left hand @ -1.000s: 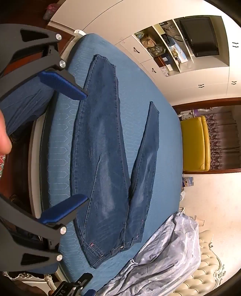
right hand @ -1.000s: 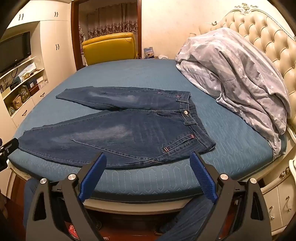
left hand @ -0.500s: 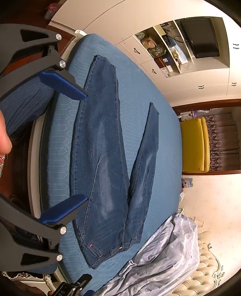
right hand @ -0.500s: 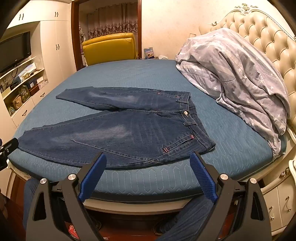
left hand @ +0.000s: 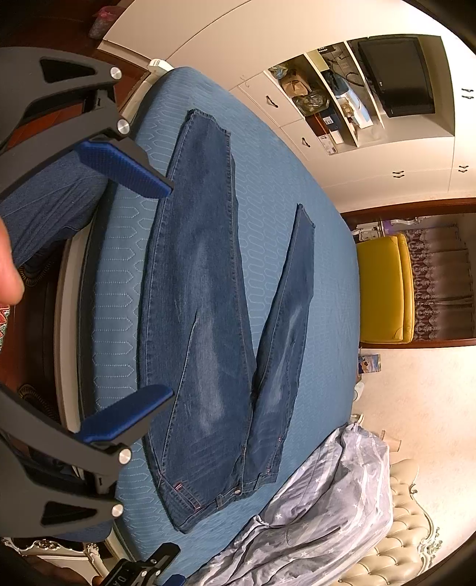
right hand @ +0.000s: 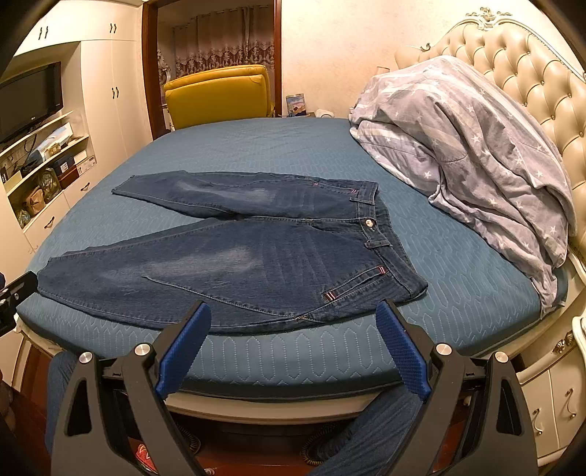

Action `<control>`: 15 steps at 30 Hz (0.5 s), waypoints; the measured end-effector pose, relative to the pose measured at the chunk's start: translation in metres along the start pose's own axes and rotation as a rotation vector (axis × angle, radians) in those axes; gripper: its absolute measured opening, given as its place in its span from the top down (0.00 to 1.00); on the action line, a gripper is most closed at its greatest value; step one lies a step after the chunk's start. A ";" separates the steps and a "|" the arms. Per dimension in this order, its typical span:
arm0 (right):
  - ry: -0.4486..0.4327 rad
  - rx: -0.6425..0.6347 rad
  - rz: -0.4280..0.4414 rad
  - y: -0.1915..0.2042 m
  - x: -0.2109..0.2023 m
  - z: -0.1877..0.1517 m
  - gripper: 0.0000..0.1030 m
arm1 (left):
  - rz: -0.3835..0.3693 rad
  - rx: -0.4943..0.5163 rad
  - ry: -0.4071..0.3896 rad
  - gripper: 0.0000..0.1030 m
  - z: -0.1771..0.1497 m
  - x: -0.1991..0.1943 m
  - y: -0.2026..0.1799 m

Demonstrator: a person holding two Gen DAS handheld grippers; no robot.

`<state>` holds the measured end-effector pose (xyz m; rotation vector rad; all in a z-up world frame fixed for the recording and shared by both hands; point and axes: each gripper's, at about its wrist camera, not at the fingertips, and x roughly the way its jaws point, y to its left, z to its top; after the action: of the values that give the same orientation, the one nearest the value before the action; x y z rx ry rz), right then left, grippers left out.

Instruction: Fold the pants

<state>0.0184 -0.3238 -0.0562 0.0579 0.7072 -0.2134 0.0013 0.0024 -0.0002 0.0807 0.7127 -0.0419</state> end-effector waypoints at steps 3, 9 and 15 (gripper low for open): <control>0.001 0.001 0.000 0.001 0.000 0.000 0.14 | -0.001 -0.003 0.002 0.01 0.000 0.001 0.001; 0.000 0.000 0.000 0.002 0.000 -0.001 0.14 | 0.001 -0.005 0.003 0.01 0.000 0.000 0.001; 0.002 0.000 0.001 0.003 0.000 -0.002 0.14 | 0.001 -0.008 0.004 0.01 -0.001 0.001 0.002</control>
<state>0.0181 -0.3210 -0.0577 0.0579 0.7090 -0.2127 0.0014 0.0049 -0.0012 0.0735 0.7168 -0.0385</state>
